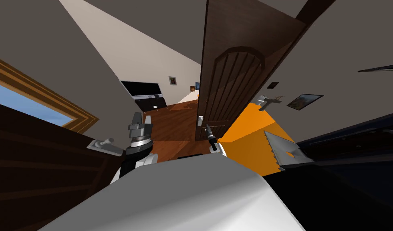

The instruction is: Push the door open

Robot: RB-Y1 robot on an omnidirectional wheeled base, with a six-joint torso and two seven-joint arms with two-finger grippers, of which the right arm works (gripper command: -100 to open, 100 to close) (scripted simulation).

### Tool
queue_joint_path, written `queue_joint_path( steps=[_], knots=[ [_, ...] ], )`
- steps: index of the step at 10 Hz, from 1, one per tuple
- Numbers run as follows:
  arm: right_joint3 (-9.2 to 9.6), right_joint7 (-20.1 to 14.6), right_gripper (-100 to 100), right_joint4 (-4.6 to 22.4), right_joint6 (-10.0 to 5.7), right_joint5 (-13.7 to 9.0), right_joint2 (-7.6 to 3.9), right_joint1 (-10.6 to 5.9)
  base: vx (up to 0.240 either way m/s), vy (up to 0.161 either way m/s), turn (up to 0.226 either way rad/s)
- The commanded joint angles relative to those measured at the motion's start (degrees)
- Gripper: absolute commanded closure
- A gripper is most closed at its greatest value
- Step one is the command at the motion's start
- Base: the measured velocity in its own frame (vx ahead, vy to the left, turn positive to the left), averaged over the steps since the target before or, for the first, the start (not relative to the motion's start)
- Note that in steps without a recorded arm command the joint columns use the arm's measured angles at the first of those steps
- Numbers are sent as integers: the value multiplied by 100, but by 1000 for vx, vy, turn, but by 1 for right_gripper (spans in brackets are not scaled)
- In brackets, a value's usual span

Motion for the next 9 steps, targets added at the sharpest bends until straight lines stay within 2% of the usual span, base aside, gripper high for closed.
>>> queue_joint_path(
  steps=[1,2,3,4,5,7,9],
  knots=[
    [27,-12,-100,-38,17,9,176,32,-114,63,-16],
    [2,-5,-100,-4,-4,-1,104,16,-47,32,-7],
    [-14,46,-100,49,-10,-38,-51,-34,86,-6,10],
    [-29,91,-100,95,-11,-71,-142,-82,228,-35,16],
    [-40,125,-100,130,-12,-97,-183,-119,251,-19,18],
    [-64,200,-100,206,-14,-151,-201,-198,220,15,9],
    [-93,288,-100,296,-16,-216,-98,-292,235,18,13]
  ],
)
